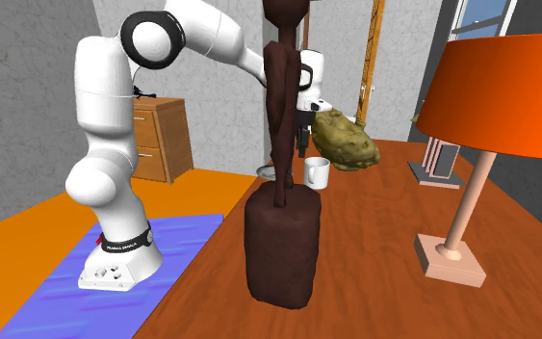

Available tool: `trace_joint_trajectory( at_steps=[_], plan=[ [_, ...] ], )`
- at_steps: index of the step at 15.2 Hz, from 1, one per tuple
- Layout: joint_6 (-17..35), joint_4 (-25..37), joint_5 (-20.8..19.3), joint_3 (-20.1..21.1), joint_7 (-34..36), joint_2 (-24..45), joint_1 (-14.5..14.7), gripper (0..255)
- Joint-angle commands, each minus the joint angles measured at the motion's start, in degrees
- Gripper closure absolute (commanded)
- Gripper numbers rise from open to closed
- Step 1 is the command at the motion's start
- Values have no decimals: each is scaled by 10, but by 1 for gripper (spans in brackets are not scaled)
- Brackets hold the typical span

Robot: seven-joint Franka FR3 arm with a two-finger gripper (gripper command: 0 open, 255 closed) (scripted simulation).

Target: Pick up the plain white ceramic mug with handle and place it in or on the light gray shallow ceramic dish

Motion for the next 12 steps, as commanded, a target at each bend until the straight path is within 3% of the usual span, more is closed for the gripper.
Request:
trace_joint_trajectory(
  at_steps=[1,8,12],
  plan=[
    [0,44,-9,1,13,43,9,0],
    [-36,257,-41,-3,50,215,55,0],
    [-16,243,-43,-4,52,222,56,0]
  ],
)
